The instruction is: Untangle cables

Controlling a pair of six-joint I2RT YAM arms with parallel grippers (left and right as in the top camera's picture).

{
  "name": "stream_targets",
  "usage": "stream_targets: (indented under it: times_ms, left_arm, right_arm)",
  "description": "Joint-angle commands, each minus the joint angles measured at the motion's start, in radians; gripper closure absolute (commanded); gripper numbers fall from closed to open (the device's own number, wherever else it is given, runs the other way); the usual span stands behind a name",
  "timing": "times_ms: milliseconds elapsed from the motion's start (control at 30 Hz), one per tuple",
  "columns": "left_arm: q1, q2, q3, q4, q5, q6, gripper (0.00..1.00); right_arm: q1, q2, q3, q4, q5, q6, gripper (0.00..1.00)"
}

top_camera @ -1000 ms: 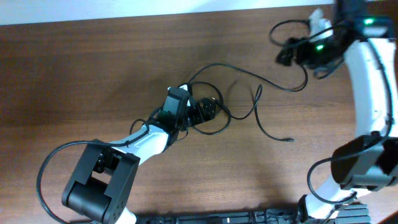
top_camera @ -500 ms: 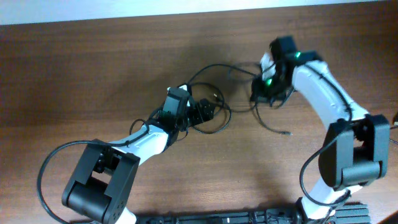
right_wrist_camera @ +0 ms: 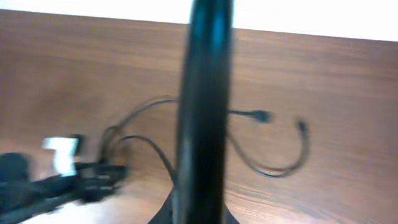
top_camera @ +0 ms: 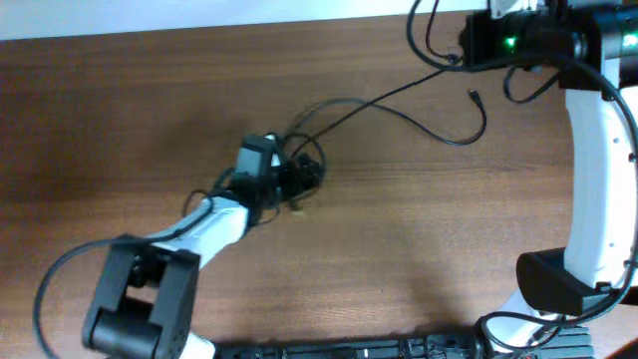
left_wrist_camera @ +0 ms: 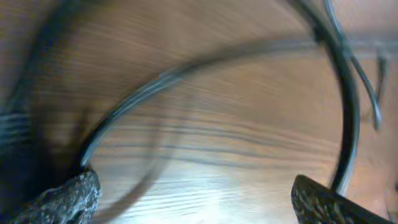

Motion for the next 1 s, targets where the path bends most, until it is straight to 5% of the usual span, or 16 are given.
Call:
stream_targets:
  times_ms: [0,200,367,600,733,833,967]
  left_arm:
    - [0.129,-0.101,-0.024,-0.121,-0.019,0.052,0.01]
    - [0.284,-0.236,-0.024,-0.183,0.027,0.098,0.01]
    - [0.29,-0.346,-0.024,-0.229,0.026,0.189,0.01]
    - [0.29,-0.345,-0.024,-0.319,0.027,0.189,0.01]
    - [0.29,-0.345,-0.024,-0.319,0.027,0.189,0.01]
    - [0.29,-0.345,-0.024,-0.319,0.027,0.189,0.01]
    - [0.29,-0.345,-0.024,-0.319,0.027,0.189,0.01]
  right_arm:
    - [-0.071,-0.067,0.077,0.015,0.167,-0.008,0.96]
    - [-0.171,-0.103,0.102,0.018,0.168,0.043,0.96]
    - [-0.171,-0.087,0.1,0.105,0.175,0.046,0.96]
    - [-0.207,0.019,0.099,0.4,0.564,0.043,0.96]
    - [-0.338,0.089,0.099,0.643,0.541,-0.067,0.96]
    - [-0.459,0.164,0.095,0.652,0.331,-0.067,0.96]
    - [-0.537,0.374,0.095,0.594,0.308,-0.066,0.96]
